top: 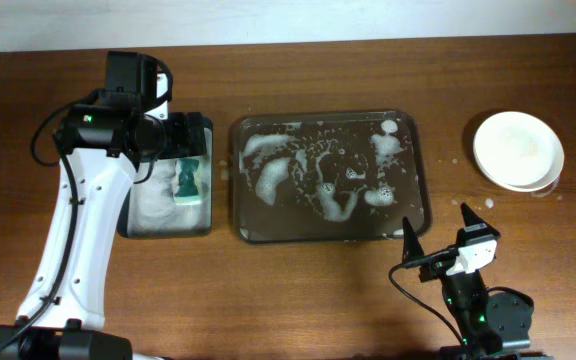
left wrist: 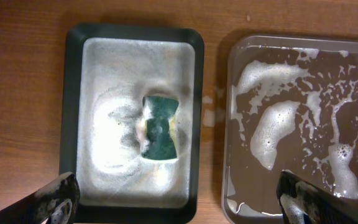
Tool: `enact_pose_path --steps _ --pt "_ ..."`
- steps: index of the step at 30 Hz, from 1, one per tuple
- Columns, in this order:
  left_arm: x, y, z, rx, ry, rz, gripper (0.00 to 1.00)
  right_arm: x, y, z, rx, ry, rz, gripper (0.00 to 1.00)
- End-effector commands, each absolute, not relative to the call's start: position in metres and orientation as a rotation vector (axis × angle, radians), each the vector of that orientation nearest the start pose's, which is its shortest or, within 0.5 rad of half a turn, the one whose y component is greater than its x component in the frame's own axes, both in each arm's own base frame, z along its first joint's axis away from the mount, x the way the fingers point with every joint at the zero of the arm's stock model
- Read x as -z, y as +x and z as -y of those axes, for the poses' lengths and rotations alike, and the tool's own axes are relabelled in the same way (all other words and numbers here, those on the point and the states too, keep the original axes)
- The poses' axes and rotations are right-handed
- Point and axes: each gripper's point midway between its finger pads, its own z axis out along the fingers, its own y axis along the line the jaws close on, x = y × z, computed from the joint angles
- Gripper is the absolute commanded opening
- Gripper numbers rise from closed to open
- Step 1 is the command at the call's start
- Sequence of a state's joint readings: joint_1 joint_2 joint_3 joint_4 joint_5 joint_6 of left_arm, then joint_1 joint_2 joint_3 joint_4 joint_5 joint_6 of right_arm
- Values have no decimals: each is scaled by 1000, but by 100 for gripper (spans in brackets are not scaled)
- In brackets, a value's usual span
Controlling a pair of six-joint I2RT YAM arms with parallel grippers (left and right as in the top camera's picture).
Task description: Clean dirty plates on tray and stack at the side
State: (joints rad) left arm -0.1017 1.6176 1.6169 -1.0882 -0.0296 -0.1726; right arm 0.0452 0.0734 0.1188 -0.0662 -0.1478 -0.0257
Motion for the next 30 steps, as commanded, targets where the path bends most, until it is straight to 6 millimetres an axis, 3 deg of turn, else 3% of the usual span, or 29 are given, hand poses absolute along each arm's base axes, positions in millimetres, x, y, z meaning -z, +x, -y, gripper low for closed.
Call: enact_pose_path --steps 1,11,13,16,30 --pt "-222 392 37 62 -90 -2651 99 -194 240 -34 -126 -147 -1566 98" --pt "-222 392 37 62 -90 -2651 99 -200 243 -34 -126 -142 -1463 98" --pt "-222 392 37 62 -90 -2651 99 -190 244 -34 -129 -142 -1506 98" --pt "-222 392 37 62 -90 -2651 99 -158 243 -34 -141 -141 -1636 98" --pt "-222 392 37 62 -90 -2651 99 -158 244 -35 -146 -140 -1635 98"
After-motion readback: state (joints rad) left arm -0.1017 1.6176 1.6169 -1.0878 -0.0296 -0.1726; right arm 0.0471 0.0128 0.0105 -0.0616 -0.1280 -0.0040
